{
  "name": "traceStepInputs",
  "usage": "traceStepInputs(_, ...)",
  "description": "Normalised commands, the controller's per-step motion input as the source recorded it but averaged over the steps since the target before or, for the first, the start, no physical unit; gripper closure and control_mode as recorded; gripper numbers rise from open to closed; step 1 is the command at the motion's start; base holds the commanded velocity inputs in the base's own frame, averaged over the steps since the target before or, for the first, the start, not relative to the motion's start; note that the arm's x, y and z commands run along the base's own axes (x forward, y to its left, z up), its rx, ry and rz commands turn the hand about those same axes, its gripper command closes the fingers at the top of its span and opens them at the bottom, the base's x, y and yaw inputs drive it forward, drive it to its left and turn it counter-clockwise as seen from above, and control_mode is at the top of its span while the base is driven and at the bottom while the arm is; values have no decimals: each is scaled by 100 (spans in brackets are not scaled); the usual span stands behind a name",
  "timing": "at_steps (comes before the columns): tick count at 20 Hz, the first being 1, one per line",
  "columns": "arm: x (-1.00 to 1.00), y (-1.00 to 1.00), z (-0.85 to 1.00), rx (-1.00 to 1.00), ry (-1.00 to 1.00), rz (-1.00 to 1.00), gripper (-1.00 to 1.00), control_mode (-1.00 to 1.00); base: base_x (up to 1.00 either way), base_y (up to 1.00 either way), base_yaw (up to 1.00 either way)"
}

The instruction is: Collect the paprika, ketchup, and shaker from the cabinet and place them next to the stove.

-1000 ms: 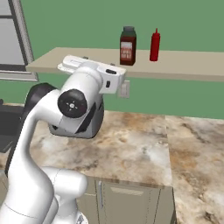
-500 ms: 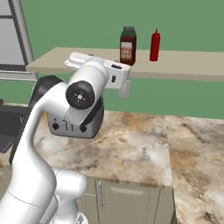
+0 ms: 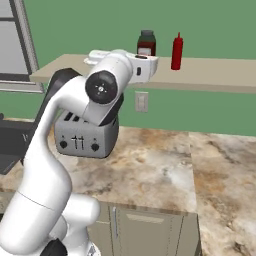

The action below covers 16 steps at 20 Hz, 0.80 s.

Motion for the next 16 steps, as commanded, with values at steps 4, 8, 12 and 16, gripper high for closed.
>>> traceStepInputs(4,21,-3,0,-9,0,0,-100,-100,0,0,0)
traceStepInputs(8,28,0,0,-6,1,0,-100,-100,0,0,0)
traceStepInputs(12,32,-1,0,-1,3,0,-100,-100,0,0,0)
traceStepInputs(16,41,-4,0,0,8,0,-100,-100,0,0,0)
